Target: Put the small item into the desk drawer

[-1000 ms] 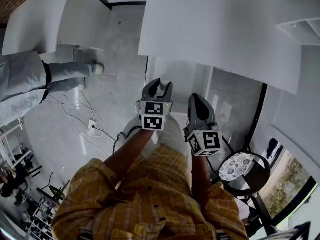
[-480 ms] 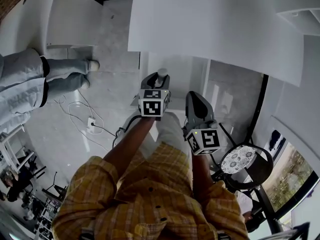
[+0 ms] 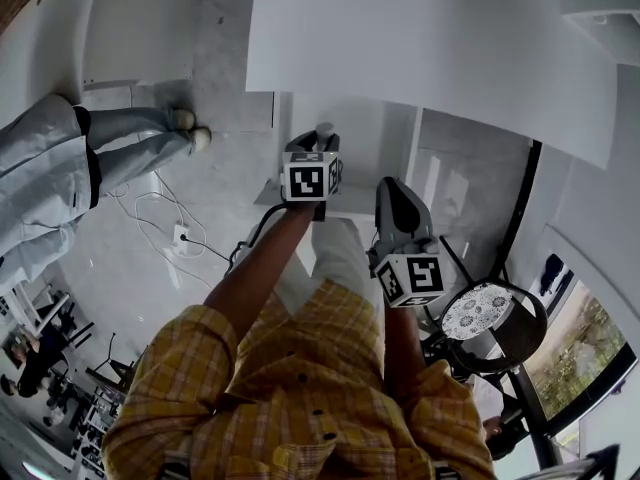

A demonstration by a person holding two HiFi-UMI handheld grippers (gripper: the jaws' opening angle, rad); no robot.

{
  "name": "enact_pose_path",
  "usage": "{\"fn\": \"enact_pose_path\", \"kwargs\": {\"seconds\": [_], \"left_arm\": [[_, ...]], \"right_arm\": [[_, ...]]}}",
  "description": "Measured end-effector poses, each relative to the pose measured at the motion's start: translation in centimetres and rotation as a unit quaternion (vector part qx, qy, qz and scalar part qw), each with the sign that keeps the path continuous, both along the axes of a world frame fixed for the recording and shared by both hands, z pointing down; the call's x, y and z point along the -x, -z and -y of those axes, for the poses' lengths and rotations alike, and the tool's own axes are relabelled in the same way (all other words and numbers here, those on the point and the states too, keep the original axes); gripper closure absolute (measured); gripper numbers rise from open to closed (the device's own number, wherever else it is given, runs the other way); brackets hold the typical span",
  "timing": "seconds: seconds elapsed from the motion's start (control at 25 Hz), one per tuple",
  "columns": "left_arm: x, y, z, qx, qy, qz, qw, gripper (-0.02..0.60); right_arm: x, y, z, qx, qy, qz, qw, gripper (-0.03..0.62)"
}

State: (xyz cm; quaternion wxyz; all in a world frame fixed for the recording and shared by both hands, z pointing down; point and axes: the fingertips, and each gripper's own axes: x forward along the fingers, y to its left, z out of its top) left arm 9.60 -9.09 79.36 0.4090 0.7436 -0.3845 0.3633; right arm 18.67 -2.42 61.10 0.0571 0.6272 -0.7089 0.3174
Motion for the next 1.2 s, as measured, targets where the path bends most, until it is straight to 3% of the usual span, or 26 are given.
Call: {"fn": "enact_pose_path", "kwargs": {"seconds": [0.56, 1.2], "left_arm": [[-0.5, -4.5, -0.4, 0.05, 0.018, 0.014, 0.9985, 0.413], [-1.0, -7.9, -1.0, 0.071, -0.011, 0.047, 0.9963, 0.41]], "right_arm": [[0.0, -1.2, -1.0, 0.015, 0.007, 0.004, 1.0, 0.595], [-0.1, -1.9, -1.6, 0.034, -0.004, 0.007, 0.999, 0.595]]}}
